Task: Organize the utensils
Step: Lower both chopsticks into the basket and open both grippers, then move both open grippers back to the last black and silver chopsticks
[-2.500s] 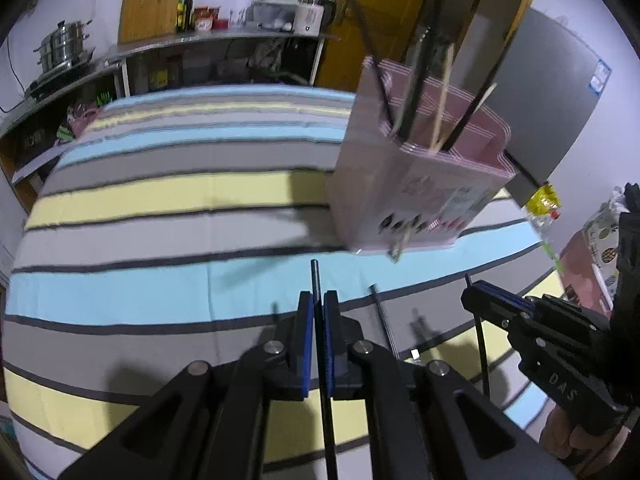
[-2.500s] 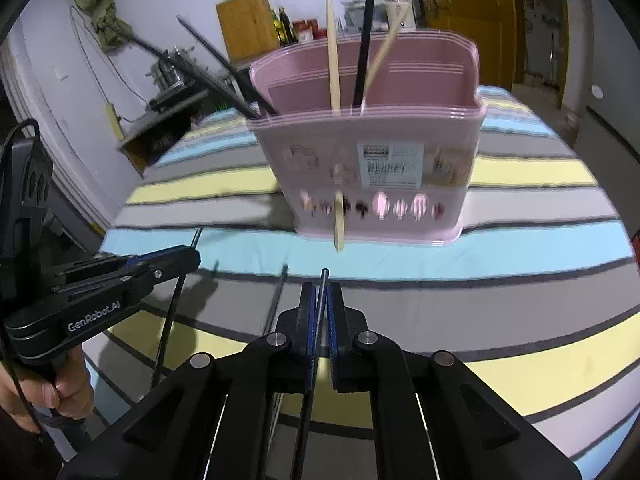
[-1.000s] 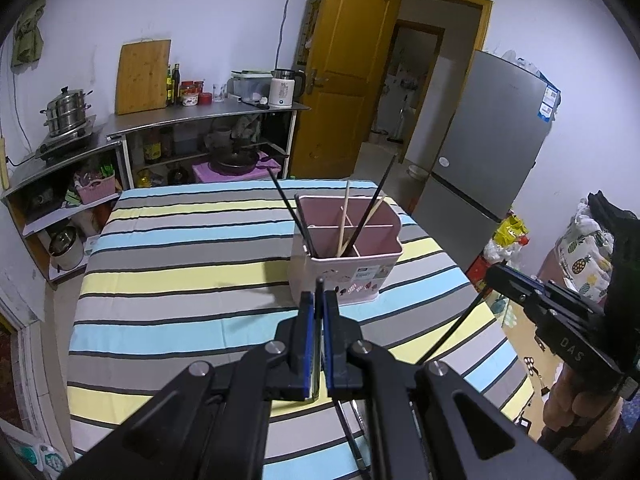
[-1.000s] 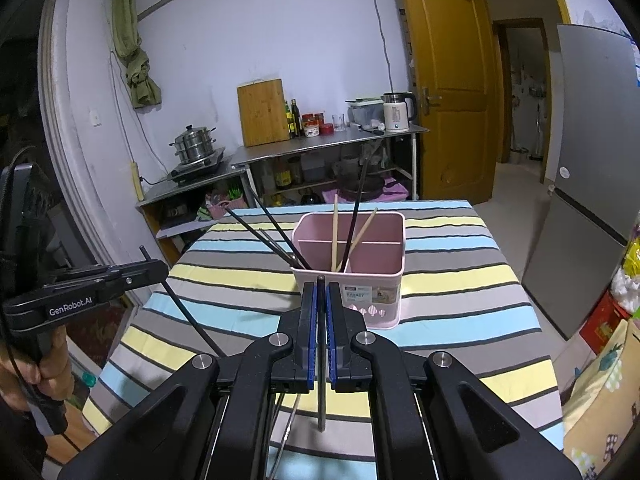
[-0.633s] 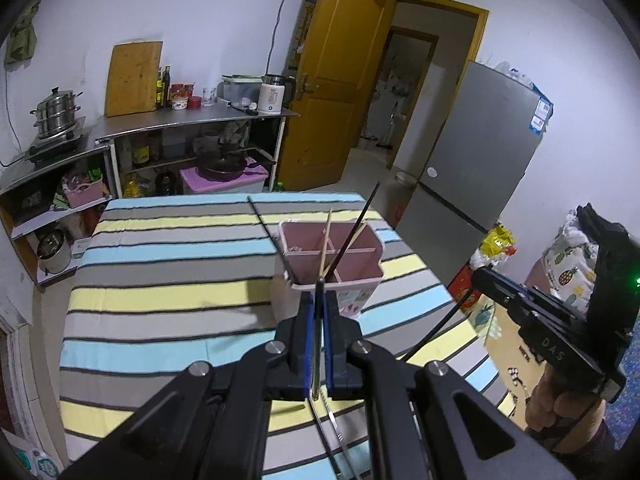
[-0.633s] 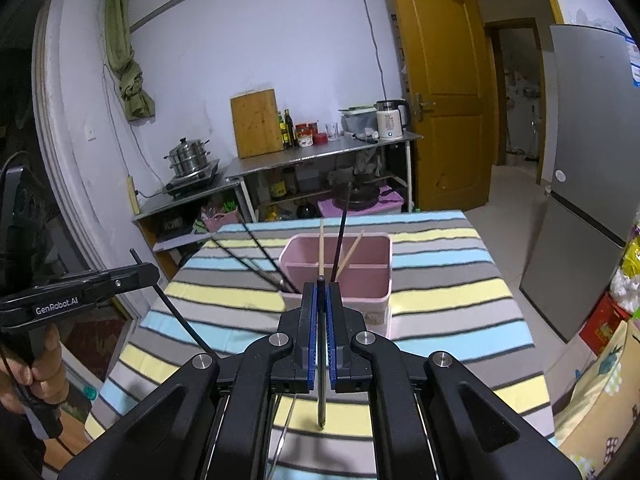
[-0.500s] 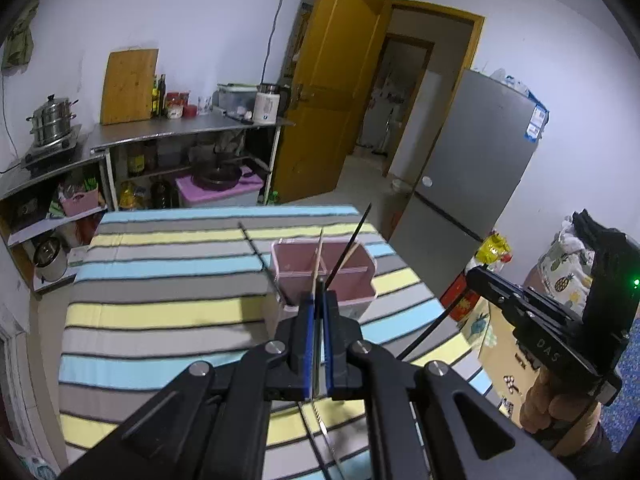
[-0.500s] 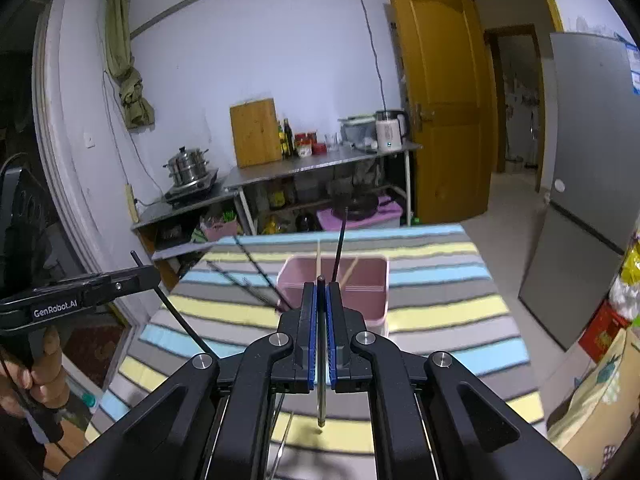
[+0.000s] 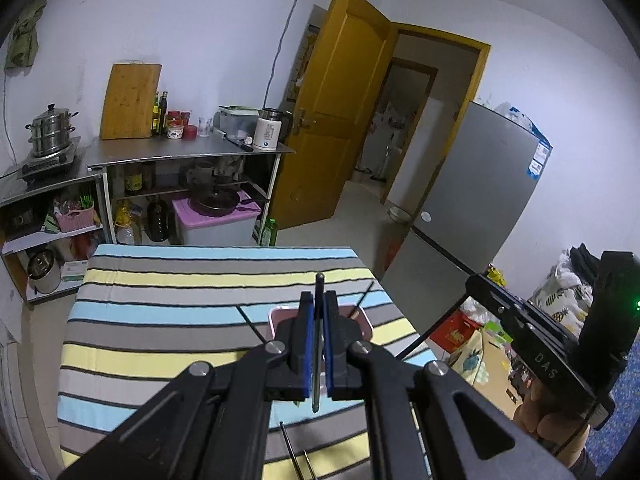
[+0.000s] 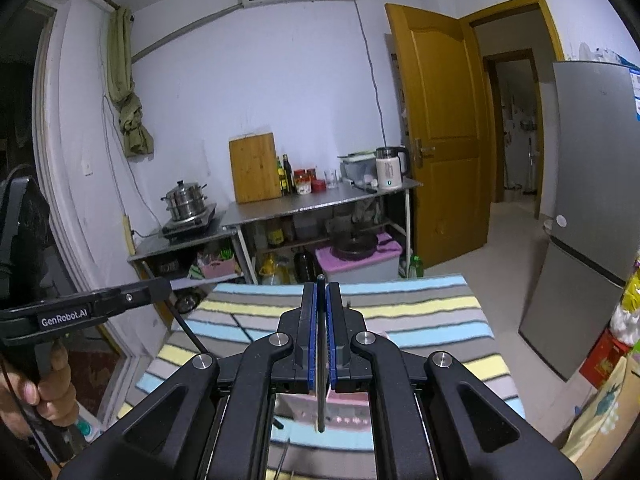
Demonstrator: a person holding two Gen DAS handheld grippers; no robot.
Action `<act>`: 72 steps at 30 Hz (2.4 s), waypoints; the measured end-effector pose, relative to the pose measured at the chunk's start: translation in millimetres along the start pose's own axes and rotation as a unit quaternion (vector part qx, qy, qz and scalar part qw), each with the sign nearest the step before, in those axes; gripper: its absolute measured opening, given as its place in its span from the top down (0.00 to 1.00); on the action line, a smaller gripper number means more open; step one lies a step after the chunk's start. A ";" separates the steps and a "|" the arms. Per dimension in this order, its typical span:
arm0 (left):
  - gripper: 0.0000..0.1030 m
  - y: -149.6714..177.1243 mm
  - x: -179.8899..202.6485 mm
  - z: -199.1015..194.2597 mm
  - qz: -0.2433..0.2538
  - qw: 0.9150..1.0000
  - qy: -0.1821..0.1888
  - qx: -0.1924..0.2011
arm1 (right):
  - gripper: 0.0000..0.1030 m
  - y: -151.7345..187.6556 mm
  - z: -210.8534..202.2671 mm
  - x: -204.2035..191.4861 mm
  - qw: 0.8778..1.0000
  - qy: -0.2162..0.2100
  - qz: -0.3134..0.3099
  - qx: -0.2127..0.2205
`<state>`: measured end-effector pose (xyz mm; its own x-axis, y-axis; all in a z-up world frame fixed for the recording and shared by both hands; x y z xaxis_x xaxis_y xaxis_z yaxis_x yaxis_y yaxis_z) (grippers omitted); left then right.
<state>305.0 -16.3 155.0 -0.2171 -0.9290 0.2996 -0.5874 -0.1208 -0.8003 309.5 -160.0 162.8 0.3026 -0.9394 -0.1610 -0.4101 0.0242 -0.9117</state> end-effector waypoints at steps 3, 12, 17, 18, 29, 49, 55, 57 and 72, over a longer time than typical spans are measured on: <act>0.95 -9.0 -2.3 3.3 -0.003 1.000 0.000 0.003 | 0.96 -11.6 6.0 -1.4 1.000 -0.003 0.004 0.009; 0.95 -27.8 -7.9 13.3 0.002 1.000 -0.007 0.015 | 0.96 -19.1 32.9 0.4 1.000 -0.003 0.009 0.010; 0.95 -22.2 -14.0 30.6 0.004 1.000 -0.015 0.008 | 0.96 -5.4 50.9 5.2 1.000 0.005 0.007 -0.005; 0.95 -19.6 -15.1 34.6 0.005 1.000 -0.016 0.006 | 0.96 -1.8 54.4 6.0 1.000 0.006 0.007 -0.009; 0.95 22.3 -23.6 74.6 0.007 0.999 -0.023 -0.042 | 0.96 42.4 81.0 12.9 0.999 0.001 0.015 -0.050; 0.74 26.9 -34.5 42.9 0.000 0.999 -0.039 -0.021 | 0.82 64.3 45.5 23.0 0.998 -0.006 0.029 -0.062; 0.74 42.7 -30.3 15.1 0.003 0.999 -0.038 -0.006 | 0.82 81.1 15.1 21.6 0.998 -0.009 0.033 -0.061; 0.74 52.0 -27.6 5.5 0.002 0.999 -0.034 -0.004 | 0.82 90.1 4.5 22.9 0.997 -0.010 0.039 -0.062; 0.74 149.0 -24.3 -30.8 -0.011 0.999 -0.026 -0.020 | 0.82 174.7 -49.7 13.5 0.994 -0.012 0.054 -0.093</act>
<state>198.8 -0.9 44.5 -0.1628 -0.9435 0.2886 -0.6226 -0.1286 -0.7719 199.2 -185.5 20.2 0.2674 -0.9261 -0.2661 -0.5936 0.0592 -0.8026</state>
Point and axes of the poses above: each gripper's, at about its wrist camera, not at the fingertips, and z roughly the way its jaws point, x to its right, y to its underside, the point moved 10 cm from there along z, roughly the way its jaws point
